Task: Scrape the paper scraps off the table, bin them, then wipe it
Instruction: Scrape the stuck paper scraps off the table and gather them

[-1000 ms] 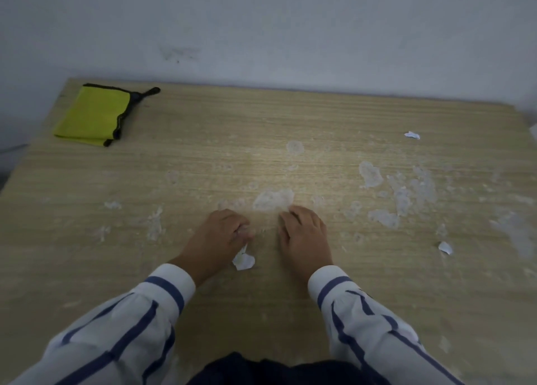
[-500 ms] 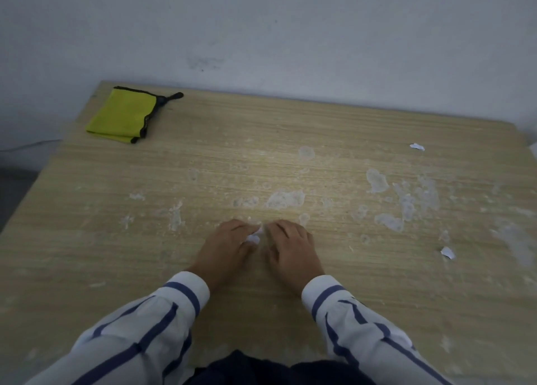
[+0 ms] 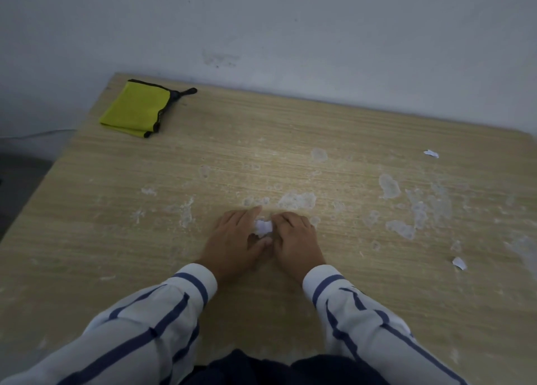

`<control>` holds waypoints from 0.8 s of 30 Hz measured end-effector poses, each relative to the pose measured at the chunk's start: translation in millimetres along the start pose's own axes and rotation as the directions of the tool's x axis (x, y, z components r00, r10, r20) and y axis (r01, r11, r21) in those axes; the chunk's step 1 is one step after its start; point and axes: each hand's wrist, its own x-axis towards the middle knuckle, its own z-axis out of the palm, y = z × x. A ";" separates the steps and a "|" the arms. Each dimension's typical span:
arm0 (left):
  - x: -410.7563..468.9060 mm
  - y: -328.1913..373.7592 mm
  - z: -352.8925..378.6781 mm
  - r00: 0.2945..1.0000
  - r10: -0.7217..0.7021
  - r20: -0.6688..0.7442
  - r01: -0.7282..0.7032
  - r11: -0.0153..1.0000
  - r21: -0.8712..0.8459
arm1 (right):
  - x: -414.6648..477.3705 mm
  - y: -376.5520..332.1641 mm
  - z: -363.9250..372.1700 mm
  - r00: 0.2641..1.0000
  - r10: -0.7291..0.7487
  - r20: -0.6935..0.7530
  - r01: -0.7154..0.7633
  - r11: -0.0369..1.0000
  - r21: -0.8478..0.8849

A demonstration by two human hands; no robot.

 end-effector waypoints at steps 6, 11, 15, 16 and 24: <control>23.0 -11.2 -3.6 0.996 -0.012 -0.086 0.019 0.997 0.078 | 39.6 13.5 -9.6 0.998 0.043 -0.042 -0.042 0.999 0.017; 33.1 -18.1 0.6 0.987 -0.109 -0.117 0.126 0.981 0.150 | 79.9 20.2 -19.2 0.997 0.043 -0.069 -0.042 0.999 0.021; 36.7 -15.9 5.5 0.977 -0.177 -0.121 0.197 0.962 0.189 | 107.9 22.1 -26.1 0.997 0.043 -0.061 -0.041 0.999 0.036; 37.4 -15.5 5.9 0.974 -0.187 -0.125 0.207 0.961 0.181 | 114.4 22.3 -27.2 0.997 0.047 -0.066 -0.045 0.998 0.033; 33.2 -23.1 1.2 0.980 -0.089 -0.175 0.094 0.995 0.020 | 146.9 23.8 -31.9 0.997 -0.015 -0.078 0.005 0.992 -0.127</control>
